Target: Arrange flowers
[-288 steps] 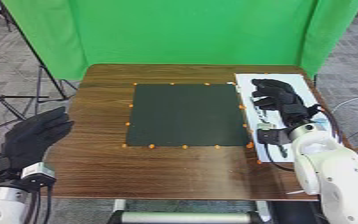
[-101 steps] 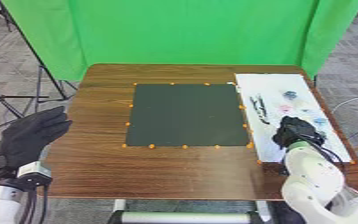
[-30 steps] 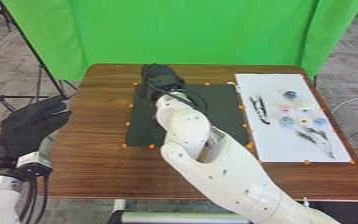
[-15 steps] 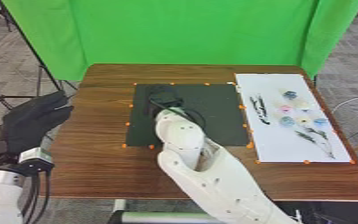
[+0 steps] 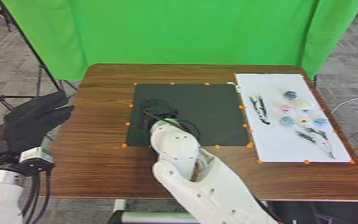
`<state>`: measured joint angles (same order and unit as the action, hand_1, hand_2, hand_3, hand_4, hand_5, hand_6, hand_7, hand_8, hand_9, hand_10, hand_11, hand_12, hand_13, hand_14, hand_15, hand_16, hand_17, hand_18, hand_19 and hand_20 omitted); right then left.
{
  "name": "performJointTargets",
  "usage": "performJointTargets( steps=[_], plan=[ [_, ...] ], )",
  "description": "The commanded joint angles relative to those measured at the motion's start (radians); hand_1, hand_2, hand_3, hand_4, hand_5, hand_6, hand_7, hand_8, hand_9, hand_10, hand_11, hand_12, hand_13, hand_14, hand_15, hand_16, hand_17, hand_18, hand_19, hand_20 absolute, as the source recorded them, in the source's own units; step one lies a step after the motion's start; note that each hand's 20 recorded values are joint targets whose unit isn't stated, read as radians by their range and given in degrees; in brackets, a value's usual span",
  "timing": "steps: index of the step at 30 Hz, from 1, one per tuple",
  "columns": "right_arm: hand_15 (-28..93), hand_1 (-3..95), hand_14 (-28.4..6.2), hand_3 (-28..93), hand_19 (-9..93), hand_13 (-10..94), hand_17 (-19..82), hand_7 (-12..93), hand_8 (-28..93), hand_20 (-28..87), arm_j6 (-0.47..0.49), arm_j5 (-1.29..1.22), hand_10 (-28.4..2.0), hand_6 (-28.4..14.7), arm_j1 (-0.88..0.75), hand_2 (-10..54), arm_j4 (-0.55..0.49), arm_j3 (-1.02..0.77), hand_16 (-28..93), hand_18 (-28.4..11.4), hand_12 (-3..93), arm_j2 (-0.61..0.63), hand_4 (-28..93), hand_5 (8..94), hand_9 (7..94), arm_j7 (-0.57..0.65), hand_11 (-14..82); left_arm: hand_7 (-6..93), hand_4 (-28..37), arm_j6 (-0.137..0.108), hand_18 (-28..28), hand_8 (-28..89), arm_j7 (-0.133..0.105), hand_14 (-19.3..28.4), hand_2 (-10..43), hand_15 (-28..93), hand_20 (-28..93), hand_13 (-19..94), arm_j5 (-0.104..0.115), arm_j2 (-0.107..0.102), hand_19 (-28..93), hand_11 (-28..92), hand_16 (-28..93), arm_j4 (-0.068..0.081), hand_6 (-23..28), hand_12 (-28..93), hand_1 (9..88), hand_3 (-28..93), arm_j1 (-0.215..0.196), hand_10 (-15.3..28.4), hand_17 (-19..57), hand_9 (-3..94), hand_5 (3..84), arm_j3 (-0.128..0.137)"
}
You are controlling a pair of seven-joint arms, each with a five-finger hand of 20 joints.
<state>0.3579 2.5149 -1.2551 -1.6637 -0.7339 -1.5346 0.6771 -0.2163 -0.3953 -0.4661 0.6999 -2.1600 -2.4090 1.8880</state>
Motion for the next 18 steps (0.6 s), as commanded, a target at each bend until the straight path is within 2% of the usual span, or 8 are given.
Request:
performJointTargets(
  steps=[1,6,8,13,14,16,17,18],
  plan=[
    [74,49.7,-9.7,75,93,81,65,37,22,50,0.026,0.003,-13.5,-4.6,-0.033,-8.2,-0.013,-0.005,28,-15.4,29.6,-0.013,-21,77.2,80.7,0.008,57.1,12.1,-16.2,0.012,23.5,-7,0.007,27.9,5.2,50,12,24,-0.006,0.012,55,22,-8,-0.002,13.7,13,27.6,80,-0.009,21.2,-10.1,37.4,46.6,0.004],
    [73,48.9,-9.9,74,93,81,64,36,21,48,0.044,0.015,-13.6,-4.5,-0.055,-8.6,-0.019,-0.009,27,-15.1,29.3,-0.016,-21,76.6,80.2,0.0,56.5,12.8,-16.0,0.014,23.5,-7,0.006,27.9,5.1,51,12,24,-0.005,0.014,55,23,-8,-0.002,13.8,13,27.6,80,-0.013,21.3,-10.1,37.6,47.1,0.005],
    [73,48.7,-9.9,74,93,81,64,36,20,48,0.043,0.006,-13.7,-4.6,-0.048,-8.6,-0.017,-0.006,27,-15.0,29.2,-0.013,-21,76.5,80.2,0.008,56.3,13.1,-16.1,0.015,23.5,-7,0.012,28.1,5.1,52,13,24,-0.008,0.017,55,24,-8,-0.001,13.9,13,27.7,80,-0.007,21.5,-10.1,37.9,47.2,0.003],
    [73,45.8,-10.3,73,93,80,64,35,19,47,-0.011,-0.029,-14.1,-5.0,-0.012,-8.3,-0.029,0.02,27,-15.0,28.8,0.021,-21,76.1,79.7,0.018,55.8,13.8,-16.2,0.008,23.5,-8,-0.001,28.3,5.1,53,13,24,-0.003,0.016,55,25,-9,-0.006,13.9,12,27.6,80,-0.032,21.6,-10.0,38.1,47.4,0.011],
    [73,44.4,-10.6,73,93,80,64,35,19,46,-0.034,-0.045,-14.3,-5.2,0.008,-7.7,-0.036,0.039,27,-14.9,28.8,0.036,-21,75.9,79.5,0.03,55.7,13.9,-16.3,0.005,23.6,-8,-0.007,28.3,5.1,53,13,24,0.0,0.015,56,25,-9,-0.009,13.9,12,27.6,80,-0.047,21.6,-10.0,38.2,47.5,0.02],
    [73,40.9,-10.7,74,93,80,64,34,17,46,-0.066,-0.076,-14.5,-5.4,0.035,-6.5,-0.061,0.063,27,-14.9,28.6,0.064,-22,75.8,79.3,0.042,55.6,14.4,-16.3,0.007,23.6,-8,0.01,28.3,5.1,55,13,24,-0.007,0.034,56,26,-9,-0.02,13.8,12,27.6,80,-0.078,21.6,-10.0,38.3,47.6,0.045],
    [73,38.4,-10.9,75,93,80,64,34,15,46,-0.076,-0.1,-14.9,-5.5,0.06,-5.6,-0.078,0.082,27,-14.9,28.4,0.086,-22,75.7,79.1,0.055,55.4,14.5,-16.3,0.004,23.6,-8,0.002,28.3,5.1,55,13,24,-0.004,0.036,56,27,-10,-0.023,13.8,12,27.6,80,-0.093,21.6,-9.9,38.3,47.6,0.053],
    [73,37.1,-11.0,76,93,79,64,33,14,45,-0.08,-0.102,-15.2,-5.8,0.071,-5.2,-0.095,0.089,27,-14.9,28.3,0.097,-22,75.3,78.6,0.048,55.2,14.6,-16.4,-0.001,23.6,-8,-0.008,28.3,5.1,55,13,24,0.0,0.043,56,27,-10,-0.032,13.8,12,27.7,80,-0.125,21.7,-9.9,38.2,47.6,0.072]
  ],
)
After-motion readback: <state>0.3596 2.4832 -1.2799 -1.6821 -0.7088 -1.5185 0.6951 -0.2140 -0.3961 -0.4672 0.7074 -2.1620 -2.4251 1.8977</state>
